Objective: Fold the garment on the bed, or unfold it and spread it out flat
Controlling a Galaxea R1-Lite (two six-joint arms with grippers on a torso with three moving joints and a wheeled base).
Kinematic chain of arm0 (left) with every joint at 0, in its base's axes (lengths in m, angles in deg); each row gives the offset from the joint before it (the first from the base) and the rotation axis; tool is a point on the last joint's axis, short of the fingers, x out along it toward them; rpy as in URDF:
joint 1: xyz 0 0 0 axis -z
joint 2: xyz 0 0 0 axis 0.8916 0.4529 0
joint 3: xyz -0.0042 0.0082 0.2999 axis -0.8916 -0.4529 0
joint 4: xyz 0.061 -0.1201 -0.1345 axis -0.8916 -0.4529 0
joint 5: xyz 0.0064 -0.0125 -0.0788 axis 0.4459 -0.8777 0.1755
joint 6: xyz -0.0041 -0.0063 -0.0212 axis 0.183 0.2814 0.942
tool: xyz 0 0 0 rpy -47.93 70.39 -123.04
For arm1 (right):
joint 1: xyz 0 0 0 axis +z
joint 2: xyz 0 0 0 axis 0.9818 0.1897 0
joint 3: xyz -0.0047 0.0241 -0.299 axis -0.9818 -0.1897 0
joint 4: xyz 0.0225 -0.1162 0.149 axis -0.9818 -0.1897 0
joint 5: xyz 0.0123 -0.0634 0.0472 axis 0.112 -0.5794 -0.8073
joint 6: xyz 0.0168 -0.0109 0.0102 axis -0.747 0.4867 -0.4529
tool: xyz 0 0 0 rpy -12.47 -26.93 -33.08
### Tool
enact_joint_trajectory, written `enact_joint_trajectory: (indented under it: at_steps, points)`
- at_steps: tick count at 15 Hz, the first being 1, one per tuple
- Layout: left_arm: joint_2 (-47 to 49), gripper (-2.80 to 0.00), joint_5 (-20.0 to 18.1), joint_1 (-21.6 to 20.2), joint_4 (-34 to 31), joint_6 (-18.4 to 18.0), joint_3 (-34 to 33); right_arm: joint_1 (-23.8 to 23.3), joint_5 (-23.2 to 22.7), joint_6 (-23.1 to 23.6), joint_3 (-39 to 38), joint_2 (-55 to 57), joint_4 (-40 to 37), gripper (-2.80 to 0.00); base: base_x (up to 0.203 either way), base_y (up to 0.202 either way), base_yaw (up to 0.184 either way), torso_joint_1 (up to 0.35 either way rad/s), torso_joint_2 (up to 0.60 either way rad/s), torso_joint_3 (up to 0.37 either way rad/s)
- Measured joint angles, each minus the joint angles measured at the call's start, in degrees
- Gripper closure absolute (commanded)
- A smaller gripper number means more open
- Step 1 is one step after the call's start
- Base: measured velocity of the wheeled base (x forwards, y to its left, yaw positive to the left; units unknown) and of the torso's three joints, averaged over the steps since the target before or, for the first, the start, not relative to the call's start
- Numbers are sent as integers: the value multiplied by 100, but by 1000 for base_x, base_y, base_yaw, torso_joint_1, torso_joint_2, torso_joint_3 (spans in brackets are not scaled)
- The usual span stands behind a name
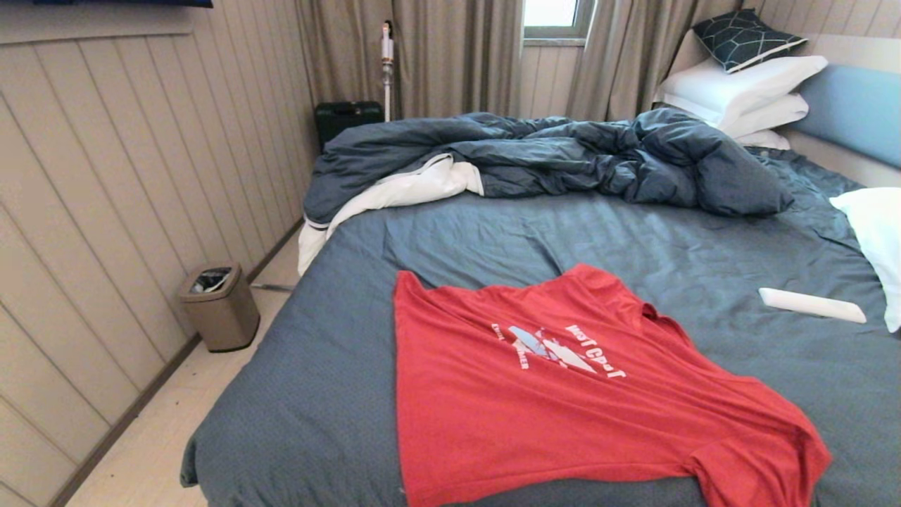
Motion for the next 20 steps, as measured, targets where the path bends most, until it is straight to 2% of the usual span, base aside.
enact_joint_trajectory:
  at_steps: [1,3,6,7,8,10,12,14,16,17,20]
  points:
    - [-5,0,-8,-47,-274,12,158,171,5,-71,-140,-179,-13,0,0,0,0,0,0,0]
    - [-9,0,244,-95,-535,-38,339,308,52,-251,-429,-703,29,0,0,0,0,0,0,0]
    - [-13,0,396,-193,-237,-380,372,365,478,-410,-1109,-1606,516,0,0,0,0,0,0,0]
    - [-15,0,393,-361,-188,-439,367,370,658,-445,-1431,-1811,811,0,0,0,0,0,0,0]
    - [-25,0,362,-699,-179,-527,345,365,796,-545,-1779,-1991,1234,0,0,0,0,0,0,0]
    - [-160,0,162,-1402,-169,-849,228,330,961,-1039,-2298,-2292,2191,0,0,0,0,0,0,0]
    - [-659,0,-45,-1723,-129,-1251,-123,301,1330,-1447,-2665,-2479,2984,0,0,0,0,0,0,0]
    - [-1132,0,-263,-1857,57,-1378,-764,302,1733,-1400,-2956,-2562,3737,0,0,0,0,0,0,0]
    - [-1319,0,-729,-1918,314,-1335,-1195,302,2031,-1331,-3134,-2596,4273,0,0,0,0,0,0,0]
    - [-1359,0,-840,-1932,394,-1337,-1262,304,2021,-1317,-3166,-2606,4284,0,0,0,0,0,0,0]
    - [-1443,0,-859,-1938,407,-1357,-1337,307,1949,-1315,-3171,-2622,4226,0,0,0,0,0,0,0]
